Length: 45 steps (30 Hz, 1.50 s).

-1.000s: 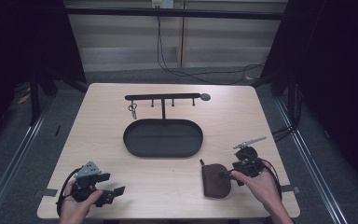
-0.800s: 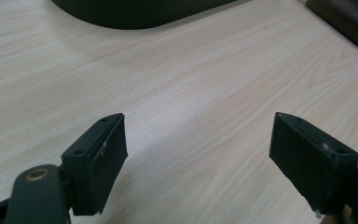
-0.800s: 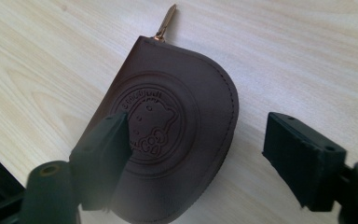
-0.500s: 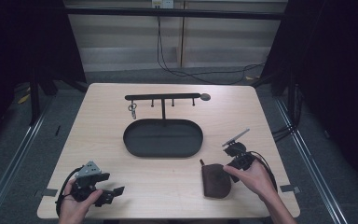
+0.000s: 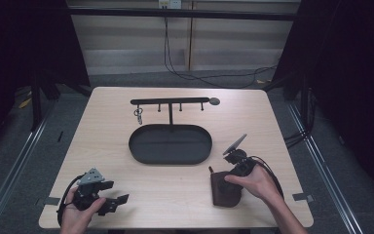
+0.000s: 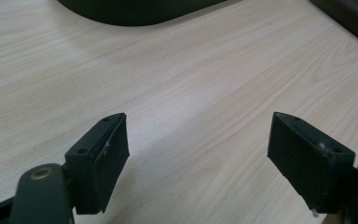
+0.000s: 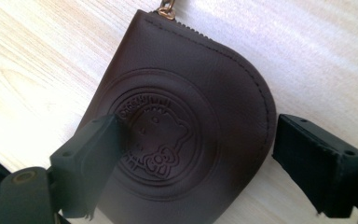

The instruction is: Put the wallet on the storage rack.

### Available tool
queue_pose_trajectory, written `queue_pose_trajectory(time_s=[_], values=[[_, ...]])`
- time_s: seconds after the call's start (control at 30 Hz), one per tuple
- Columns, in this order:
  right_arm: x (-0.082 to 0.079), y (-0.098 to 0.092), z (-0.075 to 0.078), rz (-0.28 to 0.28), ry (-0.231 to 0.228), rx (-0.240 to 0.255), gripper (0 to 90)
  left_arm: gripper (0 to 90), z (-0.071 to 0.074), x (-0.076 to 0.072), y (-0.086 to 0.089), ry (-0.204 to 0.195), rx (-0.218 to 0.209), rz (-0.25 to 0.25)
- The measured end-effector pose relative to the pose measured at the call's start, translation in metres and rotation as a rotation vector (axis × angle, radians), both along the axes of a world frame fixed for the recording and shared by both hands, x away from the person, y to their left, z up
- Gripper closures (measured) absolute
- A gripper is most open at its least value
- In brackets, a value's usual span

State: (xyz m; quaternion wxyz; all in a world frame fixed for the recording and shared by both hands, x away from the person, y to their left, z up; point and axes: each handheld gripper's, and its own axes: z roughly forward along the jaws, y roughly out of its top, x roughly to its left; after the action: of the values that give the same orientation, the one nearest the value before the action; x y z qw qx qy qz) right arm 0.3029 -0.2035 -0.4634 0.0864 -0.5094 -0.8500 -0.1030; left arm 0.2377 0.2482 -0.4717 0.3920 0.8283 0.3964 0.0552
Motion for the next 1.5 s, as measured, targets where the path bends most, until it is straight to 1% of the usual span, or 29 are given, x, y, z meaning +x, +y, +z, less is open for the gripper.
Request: queue_pose_trajectory(time_s=[0.03,0.07,0.1,0.2,0.23,0.3,0.33,0.37,0.43,0.47,0.5,0.57,0.67,0.83,0.87,0.9,0.93,1.0,1.03,1.07,1.13,1.17,1.2,1.27,1.3,1.37,1.43,1.5], values=[[0.001,0.000,-0.001,-0.005,0.006,0.005,16.3,20.3,0.000,0.000,0.000,-0.002,-0.008,0.006],[0.001,-0.001,-0.001,-0.004,0.019,0.018,19.5,20.2,0.000,0.000,0.000,-0.002,-0.008,0.006],[0.002,-0.001,-0.001,0.000,0.025,0.027,19.8,20.3,0.000,0.000,0.000,-0.002,-0.010,0.006],[0.002,-0.001,0.000,-0.001,0.029,0.031,22.0,20.3,0.000,0.000,0.000,-0.004,-0.006,0.002],[0.002,-0.001,0.000,0.000,0.030,0.035,23.0,20.3,0.000,-0.001,0.000,-0.003,-0.011,0.004],[0.002,-0.002,0.000,-0.002,0.030,0.041,25.4,20.6,0.000,0.000,0.001,-0.006,0.003,0.017],[0.003,-0.003,0.001,-0.012,0.029,0.046,27.4,21.3,0.000,0.000,0.002,-0.007,0.002,0.024],[0.004,-0.005,0.001,-0.014,0.031,0.051,29.9,21.4,-0.001,0.001,0.002,-0.002,-0.006,0.026],[0.005,-0.010,0.003,-0.032,0.018,0.070,39.1,21.4,0.000,0.001,0.003,0.003,-0.013,0.024],[0.006,-0.012,0.004,-0.037,0.018,0.075,42.1,21.4,0.000,0.000,0.003,0.001,-0.017,0.024],[0.007,-0.014,0.004,-0.047,0.018,0.086,44.2,21.4,0.000,0.000,0.003,0.000,-0.017,0.024],[0.008,-0.016,0.005,-0.055,0.019,0.091,47.9,21.4,0.000,0.000,0.003,0.001,-0.014,0.020],[0.009,-0.017,0.010,-0.063,0.005,0.093,58.0,21.4,0.000,0.001,0.002,0.002,-0.009,0.017],[0.013,-0.012,0.017,-0.057,-0.003,0.070,62.6,21.4,0.000,0.000,0.004,-0.001,-0.014,0.013],[0.013,-0.011,0.019,-0.055,-0.007,0.067,64.9,21.3,0.001,0.000,0.004,-0.003,-0.014,0.015],[0.014,-0.010,0.021,-0.055,-0.015,0.074,68.2,21.3,0.000,0.000,0.004,-0.003,-0.017,0.018],[0.014,-0.010,0.024,-0.056,-0.024,0.078,69.3,21.3,0.000,0.000,0.004,-0.001,-0.018,0.018],[0.014,-0.008,0.029,-0.042,-0.038,0.052,70.8,21.3,0.000,0.000,0.003,0.002,-0.018,0.013],[0.015,-0.008,0.031,-0.039,-0.034,0.052,71.6,21.3,-0.001,0.000,0.002,0.004,-0.015,0.008],[0.015,-0.008,0.032,-0.032,-0.040,0.056,72.0,21.3,-0.001,0.001,0.001,0.008,-0.010,0.002],[0.016,-0.006,0.035,-0.026,-0.045,0.037,72.7,21.2,-0.001,0.001,-0.001,0.004,-0.006,0.001],[0.017,-0.006,0.036,-0.024,-0.049,0.038,73.5,21.3,-0.001,0.001,-0.001,0.002,-0.005,-0.003],[0.017,-0.005,0.038,-0.020,-0.049,0.038,74.6,21.2,-0.001,0.001,-0.001,0.010,-0.013,-0.003],[0.018,-0.004,0.041,-0.017,-0.043,0.044,76.1,21.3,-0.001,0.000,-0.001,0.007,-0.014,0.002],[0.018,-0.003,0.043,-0.011,-0.040,0.031,77.3,21.3,-0.001,0.000,0.000,0.006,-0.011,0.004],[0.020,-0.002,0.047,-0.011,-0.048,0.033,79.5,21.1,0.000,0.000,0.000,-0.001,-0.006,0.002],[0.021,0.000,0.050,-0.008,-0.051,0.010,80.1,20.7,0.000,0.000,0.000,0.001,-0.002,-0.003],[0.021,0.003,0.054,0.014,-0.051,-0.003,81.0,20.8,0.000,-0.001,-0.001,-0.002,-0.002,-0.003]])
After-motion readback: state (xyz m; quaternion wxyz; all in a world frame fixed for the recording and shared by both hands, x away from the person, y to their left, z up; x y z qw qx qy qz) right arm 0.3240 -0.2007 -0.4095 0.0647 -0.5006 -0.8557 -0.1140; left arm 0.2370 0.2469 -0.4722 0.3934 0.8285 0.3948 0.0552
